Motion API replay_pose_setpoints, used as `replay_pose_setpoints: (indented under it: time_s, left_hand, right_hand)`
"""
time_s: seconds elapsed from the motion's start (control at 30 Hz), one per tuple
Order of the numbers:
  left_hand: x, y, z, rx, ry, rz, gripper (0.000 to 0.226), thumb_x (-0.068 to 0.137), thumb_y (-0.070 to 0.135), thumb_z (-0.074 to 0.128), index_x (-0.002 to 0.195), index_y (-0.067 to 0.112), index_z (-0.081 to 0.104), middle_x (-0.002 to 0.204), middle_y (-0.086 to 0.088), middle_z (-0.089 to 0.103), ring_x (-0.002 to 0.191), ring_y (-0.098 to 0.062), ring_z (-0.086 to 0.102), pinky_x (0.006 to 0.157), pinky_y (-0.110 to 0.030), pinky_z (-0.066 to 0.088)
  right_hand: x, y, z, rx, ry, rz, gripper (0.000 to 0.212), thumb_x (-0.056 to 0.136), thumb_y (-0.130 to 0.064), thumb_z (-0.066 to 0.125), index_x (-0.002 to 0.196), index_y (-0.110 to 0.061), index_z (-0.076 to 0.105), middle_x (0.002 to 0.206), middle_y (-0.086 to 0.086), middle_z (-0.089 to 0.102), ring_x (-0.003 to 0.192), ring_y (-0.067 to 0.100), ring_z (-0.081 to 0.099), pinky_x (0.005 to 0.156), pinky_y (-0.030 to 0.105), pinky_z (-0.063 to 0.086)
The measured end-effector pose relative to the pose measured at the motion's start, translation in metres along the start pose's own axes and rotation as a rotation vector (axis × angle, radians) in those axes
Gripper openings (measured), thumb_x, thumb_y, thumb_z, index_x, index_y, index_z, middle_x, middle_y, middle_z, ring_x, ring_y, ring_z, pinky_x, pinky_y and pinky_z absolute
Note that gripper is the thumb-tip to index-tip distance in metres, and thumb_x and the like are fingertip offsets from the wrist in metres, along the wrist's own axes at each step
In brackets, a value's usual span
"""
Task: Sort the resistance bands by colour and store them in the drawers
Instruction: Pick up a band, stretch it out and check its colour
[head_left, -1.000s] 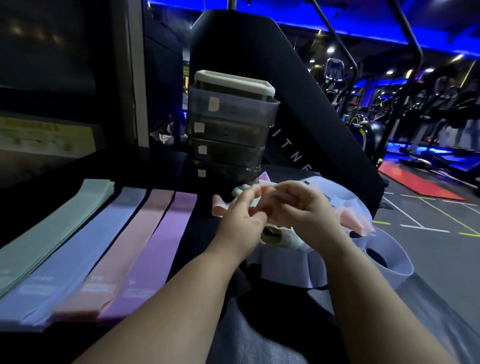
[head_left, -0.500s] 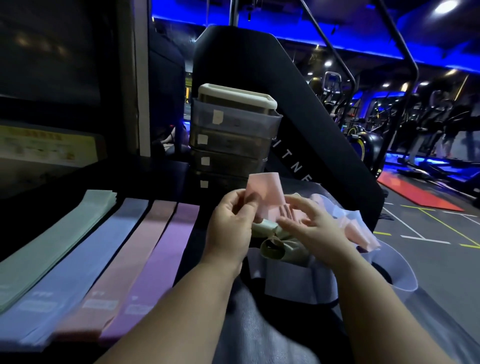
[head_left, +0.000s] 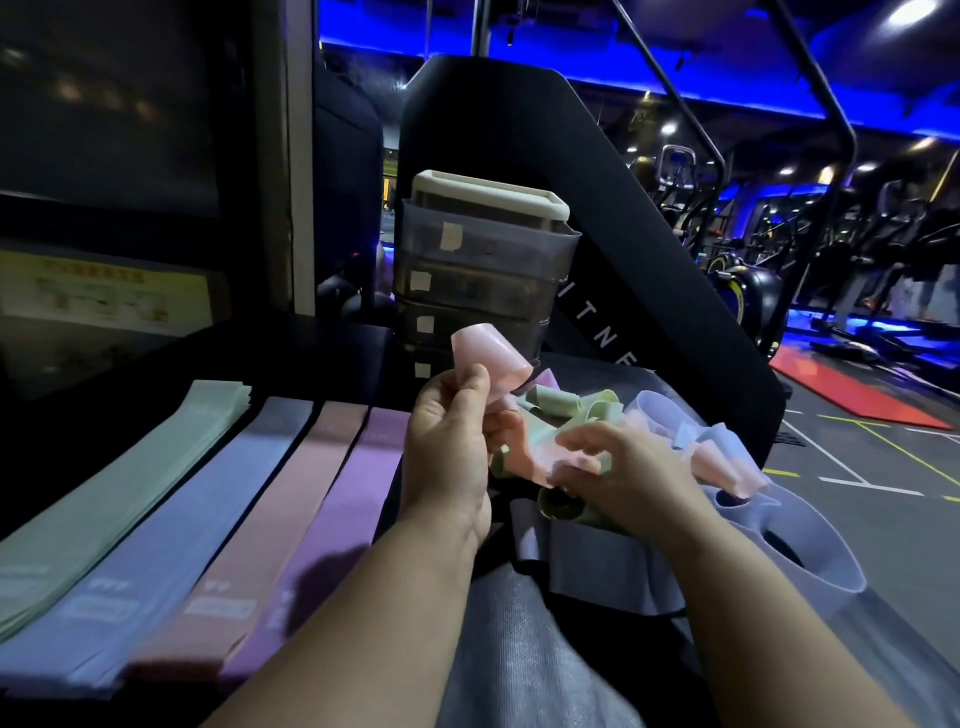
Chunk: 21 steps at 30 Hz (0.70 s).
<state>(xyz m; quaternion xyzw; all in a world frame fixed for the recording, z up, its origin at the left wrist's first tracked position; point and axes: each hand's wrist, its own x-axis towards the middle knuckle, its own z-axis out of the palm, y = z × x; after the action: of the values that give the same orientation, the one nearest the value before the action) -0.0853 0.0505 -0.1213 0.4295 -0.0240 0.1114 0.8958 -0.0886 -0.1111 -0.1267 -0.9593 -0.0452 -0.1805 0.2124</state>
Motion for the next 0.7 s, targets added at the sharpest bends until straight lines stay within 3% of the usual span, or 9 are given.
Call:
replay_pose_setpoints:
  time_s: [0.1,0.17,0.23,0.33,0.43,0.5,0.6,0.7]
  left_hand:
    - [-0.001,0.001,0.001,0.001,0.023,0.000,0.010,0.098,0.022,0.056,0.091,0.019,0.062,0.062,0.006,0.062,0.049,-0.002,0.057,0.048,-0.017,0.047]
    - [-0.001,-0.001,0.000,0.042,0.029,-0.014,0.009,0.098,0.023,0.056,0.093,0.018,0.062,0.067,0.004,0.063,0.052,-0.002,0.059,0.048,-0.018,0.048]
    - [-0.002,-0.003,0.000,0.078,0.025,-0.031,0.010,0.098,0.025,0.056,0.094,0.017,0.061,0.071,0.001,0.062,0.053,-0.004,0.059,0.048,-0.019,0.047]
    - [-0.004,-0.004,0.001,0.133,0.008,-0.051,0.013,0.098,0.027,0.056,0.097,0.016,0.062,0.073,-0.001,0.062,0.057,-0.007,0.059,0.046,-0.019,0.047]
    - [-0.006,-0.001,0.002,0.159,-0.011,-0.045,0.013,0.097,0.027,0.057,0.095,0.015,0.064,0.071,0.003,0.063,0.056,-0.005,0.061,0.048,-0.018,0.047]
    - [-0.008,0.001,0.003,0.174,-0.035,-0.048,0.014,0.096,0.028,0.059,0.093,0.016,0.065,0.072,0.004,0.067,0.059,-0.005,0.065,0.050,-0.021,0.049]
    - [-0.011,0.003,0.004,0.180,-0.086,-0.058,0.013,0.095,0.028,0.060,0.089,0.016,0.064,0.065,0.008,0.069,0.056,-0.005,0.066,0.048,-0.022,0.051]
    - [-0.013,0.003,0.004,0.192,-0.174,-0.066,0.022,0.087,0.037,0.064,0.093,0.016,0.064,0.069,0.006,0.070,0.061,-0.005,0.066,0.056,-0.024,0.053]
  right_hand:
    - [0.000,0.001,0.000,0.042,-0.042,0.032,0.040,0.073,-0.051,0.077,0.109,-0.037,0.066,0.089,-0.024,0.049,0.099,0.006,0.050,0.082,0.026,0.040]
    - [0.001,-0.001,0.004,0.120,-0.100,0.017,0.046,0.067,-0.060,0.077,0.106,-0.036,0.069,0.095,-0.021,0.057,0.101,0.006,0.055,0.084,0.025,0.044]
    - [0.002,-0.002,0.009,0.115,-0.109,-0.055,0.058,0.057,-0.077,0.066,0.100,-0.039,0.069,0.102,-0.018,0.063,0.104,0.004,0.056,0.090,0.028,0.046]
    - [0.004,-0.006,0.012,0.131,-0.078,-0.150,0.053,0.054,-0.083,0.054,0.094,-0.049,0.064,0.108,-0.020,0.063,0.112,0.004,0.051,0.097,0.032,0.042]
    - [0.003,-0.011,0.008,0.237,-0.072,-0.201,0.042,0.058,-0.076,0.061,0.092,-0.051,0.062,0.113,-0.024,0.060,0.117,-0.002,0.048,0.098,0.019,0.038]
    - [-0.001,-0.016,0.004,0.379,-0.077,-0.204,0.032,0.066,-0.064,0.073,0.092,-0.049,0.063,0.109,-0.023,0.063,0.109,-0.006,0.054,0.089,0.013,0.043]
    - [-0.007,-0.024,0.002,0.670,-0.112,-0.121,0.019,0.072,-0.043,0.075,0.087,-0.034,0.069,0.089,-0.008,0.071,0.078,0.001,0.065,0.063,0.015,0.051]
    - [-0.008,-0.027,0.006,0.624,0.029,-0.161,0.012,0.085,-0.029,0.071,0.078,-0.020,0.070,0.069,-0.004,0.066,0.065,0.004,0.058,0.062,0.020,0.047]
